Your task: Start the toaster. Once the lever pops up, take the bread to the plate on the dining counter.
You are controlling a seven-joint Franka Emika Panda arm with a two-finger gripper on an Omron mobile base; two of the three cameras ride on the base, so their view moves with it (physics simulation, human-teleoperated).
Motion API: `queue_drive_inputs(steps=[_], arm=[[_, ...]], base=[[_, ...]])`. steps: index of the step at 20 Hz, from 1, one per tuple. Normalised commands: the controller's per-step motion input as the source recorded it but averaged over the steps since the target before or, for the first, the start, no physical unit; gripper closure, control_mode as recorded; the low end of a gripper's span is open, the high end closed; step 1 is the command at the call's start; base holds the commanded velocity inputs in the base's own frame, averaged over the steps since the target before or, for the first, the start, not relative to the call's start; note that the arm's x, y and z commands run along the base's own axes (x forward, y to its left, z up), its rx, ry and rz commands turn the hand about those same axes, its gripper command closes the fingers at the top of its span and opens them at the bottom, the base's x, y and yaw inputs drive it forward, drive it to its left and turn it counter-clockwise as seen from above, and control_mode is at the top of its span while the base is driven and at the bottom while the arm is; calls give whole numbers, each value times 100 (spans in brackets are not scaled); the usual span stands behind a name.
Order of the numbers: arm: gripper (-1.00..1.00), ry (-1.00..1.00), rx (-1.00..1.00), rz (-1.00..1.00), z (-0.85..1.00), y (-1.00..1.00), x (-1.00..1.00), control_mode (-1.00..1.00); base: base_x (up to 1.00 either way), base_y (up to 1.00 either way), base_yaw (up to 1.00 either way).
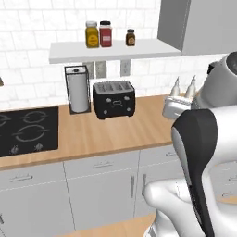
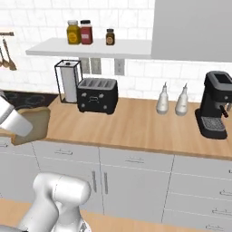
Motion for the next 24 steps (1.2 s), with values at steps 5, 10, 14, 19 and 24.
queue_drive_inputs(steps=[5, 10, 14, 19, 24], arm=[[100, 0, 0, 0, 0, 0, 0, 100], [100, 0, 0, 0, 0, 0, 0, 100], [100, 0, 0, 0, 0, 0, 0, 100], [100, 0, 0, 0, 0, 0, 0, 100], [100, 0, 0, 0, 0, 0, 0, 100]], base=[[-19, -1, -23], [0, -19, -78], [0, -6, -93], [0, -9, -93], [0, -24, -89]])
